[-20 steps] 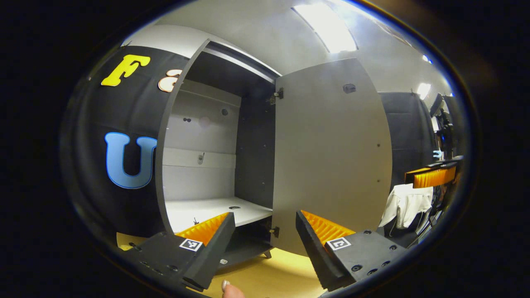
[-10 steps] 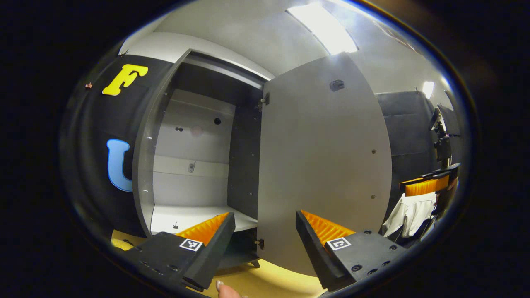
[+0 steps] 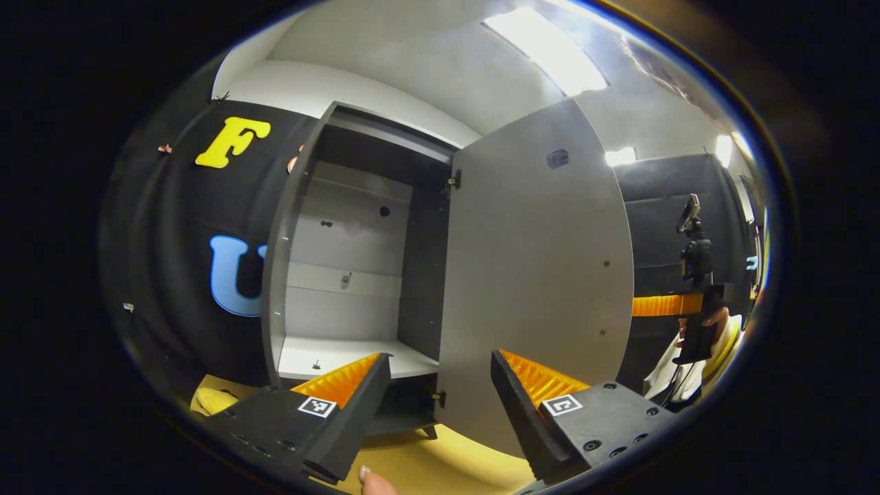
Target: Open the cabinet door with the right hand, grasp the bottle in the cabinet with the left hand and place it on the coaster, then close the cabinet door with the right hand.
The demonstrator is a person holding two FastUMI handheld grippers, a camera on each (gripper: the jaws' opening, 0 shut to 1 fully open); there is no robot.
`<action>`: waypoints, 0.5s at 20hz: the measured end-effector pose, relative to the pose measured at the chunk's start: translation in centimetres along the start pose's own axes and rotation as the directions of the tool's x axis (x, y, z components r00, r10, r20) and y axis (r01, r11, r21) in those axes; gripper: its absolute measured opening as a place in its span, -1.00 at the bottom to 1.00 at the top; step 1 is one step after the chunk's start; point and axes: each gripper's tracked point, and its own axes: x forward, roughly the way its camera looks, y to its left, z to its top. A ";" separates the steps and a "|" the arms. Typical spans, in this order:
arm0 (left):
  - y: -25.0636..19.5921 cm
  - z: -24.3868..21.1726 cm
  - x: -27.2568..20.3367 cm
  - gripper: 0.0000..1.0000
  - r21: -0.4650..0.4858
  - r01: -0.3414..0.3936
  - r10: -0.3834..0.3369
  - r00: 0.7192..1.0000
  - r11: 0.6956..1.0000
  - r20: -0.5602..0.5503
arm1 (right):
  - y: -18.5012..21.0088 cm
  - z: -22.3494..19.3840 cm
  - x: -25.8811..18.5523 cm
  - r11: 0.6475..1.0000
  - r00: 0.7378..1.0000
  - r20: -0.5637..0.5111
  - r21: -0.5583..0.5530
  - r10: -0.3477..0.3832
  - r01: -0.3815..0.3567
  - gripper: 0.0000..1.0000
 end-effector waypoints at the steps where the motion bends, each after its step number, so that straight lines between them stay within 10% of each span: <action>1: 0.3 0.1 -0.3 0.86 0.008 -0.010 0.010 1.000 1.000 0.000 | 0.2 0.0 0.0 1.000 1.000 -0.003 0.009 0.011 -0.011 0.74; 10: 3.0 0.3 -0.8 0.85 0.025 0.019 -0.019 1.000 0.999 0.003 | 5.7 -1.0 3.2 0.999 0.998 -0.030 0.007 0.052 -0.052 0.75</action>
